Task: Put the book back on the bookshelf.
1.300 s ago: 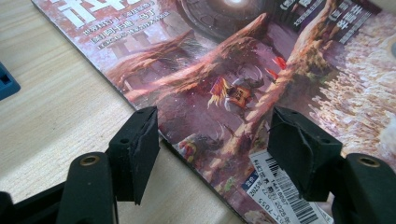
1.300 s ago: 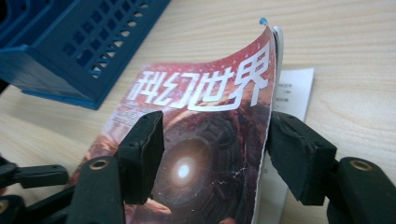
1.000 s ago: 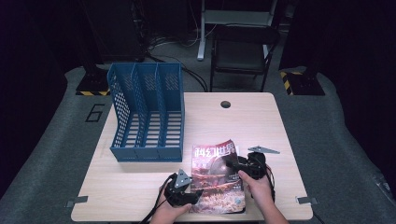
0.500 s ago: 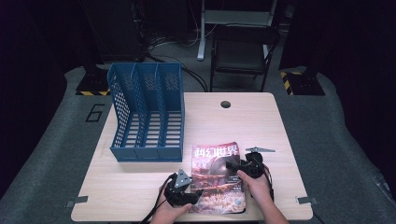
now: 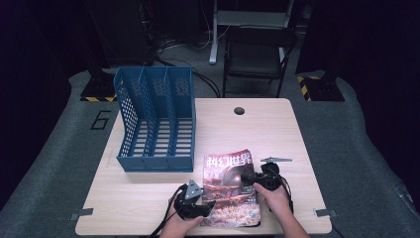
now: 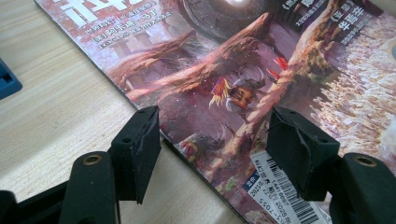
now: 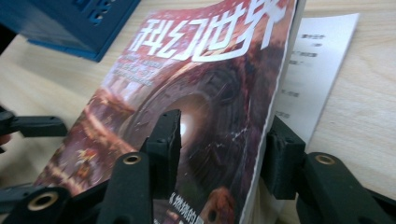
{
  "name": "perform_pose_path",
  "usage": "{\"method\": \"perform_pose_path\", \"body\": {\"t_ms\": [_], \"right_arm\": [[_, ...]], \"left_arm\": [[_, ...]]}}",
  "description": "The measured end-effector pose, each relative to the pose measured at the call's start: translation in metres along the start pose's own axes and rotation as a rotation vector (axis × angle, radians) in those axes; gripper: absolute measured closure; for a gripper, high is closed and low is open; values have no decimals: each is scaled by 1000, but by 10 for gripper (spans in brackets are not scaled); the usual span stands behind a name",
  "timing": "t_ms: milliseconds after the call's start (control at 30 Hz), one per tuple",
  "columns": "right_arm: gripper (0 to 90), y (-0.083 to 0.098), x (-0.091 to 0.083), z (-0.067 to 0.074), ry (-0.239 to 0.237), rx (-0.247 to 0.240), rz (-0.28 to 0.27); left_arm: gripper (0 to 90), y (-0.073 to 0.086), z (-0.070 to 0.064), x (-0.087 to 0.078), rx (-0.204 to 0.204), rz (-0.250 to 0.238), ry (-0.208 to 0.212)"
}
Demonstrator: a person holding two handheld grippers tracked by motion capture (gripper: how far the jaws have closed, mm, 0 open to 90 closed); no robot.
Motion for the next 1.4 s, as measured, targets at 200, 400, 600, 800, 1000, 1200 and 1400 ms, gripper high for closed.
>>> {"method": "perform_pose_path", "body": {"t_ms": [200,400,600,800,1000,1200,1400], "right_arm": [[535,2,2,-2,-23,-3,38],[574,2,3,-4,-14,-6,35],[572,1,4,-5,-44,27,23],[562,-1,5,-10,-91,71,-2],[552,-2,6,-8,-80,68,-6],[584,3,5,-1,-101,89,49],[616,4,6,2,-94,56,71]], "left_arm": [[348,0,0,0,1,0,0],[348,0,0,0,1,0,0],[348,0,0,0,0,1,0],[348,0,0,0,1,1,0],[348,0,0,0,0,0,0],[348,0,0,0,0,1,0],[348,0,0,0,-1,-1,-3]]}}
Point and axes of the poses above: each handheld gripper's, and its own axes: x roughly forward along the jaws, y roughly out of its underside, z roughly to its left, the point moved 6 cm from there along x, roughly forward along the jaws, and after that the axes turned 7 degrees about -y, right-handed, at the moved point
